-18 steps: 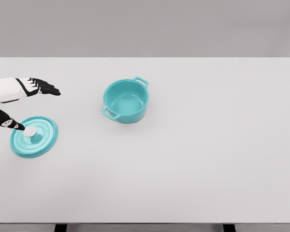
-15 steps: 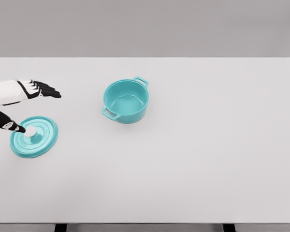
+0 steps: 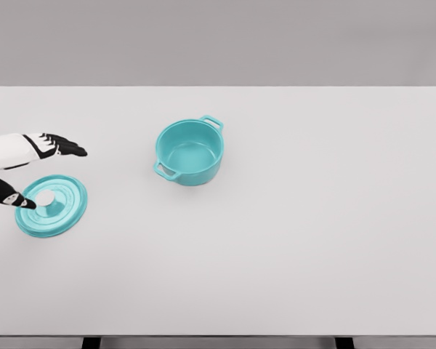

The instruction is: Cover the pot with left arm

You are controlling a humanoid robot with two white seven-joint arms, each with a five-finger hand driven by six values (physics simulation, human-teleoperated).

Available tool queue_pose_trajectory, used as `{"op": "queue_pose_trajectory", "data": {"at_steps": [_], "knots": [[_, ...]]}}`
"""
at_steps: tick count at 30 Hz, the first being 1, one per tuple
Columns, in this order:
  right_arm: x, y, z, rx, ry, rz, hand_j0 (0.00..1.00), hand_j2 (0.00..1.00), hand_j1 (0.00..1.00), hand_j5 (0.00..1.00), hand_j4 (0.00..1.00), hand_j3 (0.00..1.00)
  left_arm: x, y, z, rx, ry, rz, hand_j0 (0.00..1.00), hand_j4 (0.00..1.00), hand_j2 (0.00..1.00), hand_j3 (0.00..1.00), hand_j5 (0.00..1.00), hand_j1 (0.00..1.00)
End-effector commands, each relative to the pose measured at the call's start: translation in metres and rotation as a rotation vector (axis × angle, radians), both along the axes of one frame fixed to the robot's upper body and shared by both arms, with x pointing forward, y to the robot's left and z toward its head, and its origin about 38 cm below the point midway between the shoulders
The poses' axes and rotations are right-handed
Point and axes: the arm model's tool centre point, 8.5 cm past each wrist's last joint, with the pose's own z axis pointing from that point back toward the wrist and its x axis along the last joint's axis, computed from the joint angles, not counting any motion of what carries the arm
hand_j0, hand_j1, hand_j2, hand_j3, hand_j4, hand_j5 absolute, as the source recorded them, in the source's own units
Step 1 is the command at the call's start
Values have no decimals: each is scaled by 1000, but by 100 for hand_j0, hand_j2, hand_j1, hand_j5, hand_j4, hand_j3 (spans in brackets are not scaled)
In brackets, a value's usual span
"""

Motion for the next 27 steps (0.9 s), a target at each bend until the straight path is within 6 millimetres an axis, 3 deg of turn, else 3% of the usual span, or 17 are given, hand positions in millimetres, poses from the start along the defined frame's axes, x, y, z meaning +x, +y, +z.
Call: {"op": "queue_pose_trajectory", "data": {"at_steps": [1,9,15,27], "knots": [[1,0,0,1,-2,1,100,100,100,100,100,100,2,1,1,5,-43,21,100,100,100,100,100,100],[0,0,0,1,0,0,100,100,100,100,100,100,4,13,-40,92,-2,66,100,100,100,100,100,100],[0,0,0,1,0,-1,100,100,100,100,100,100,6,10,-35,-23,-107,119,100,100,100,100,100,100],[0,0,0,0,-1,0,100,100,100,100,100,100,-1,16,-57,80,-85,113,100,100,100,100,100,100]]}}
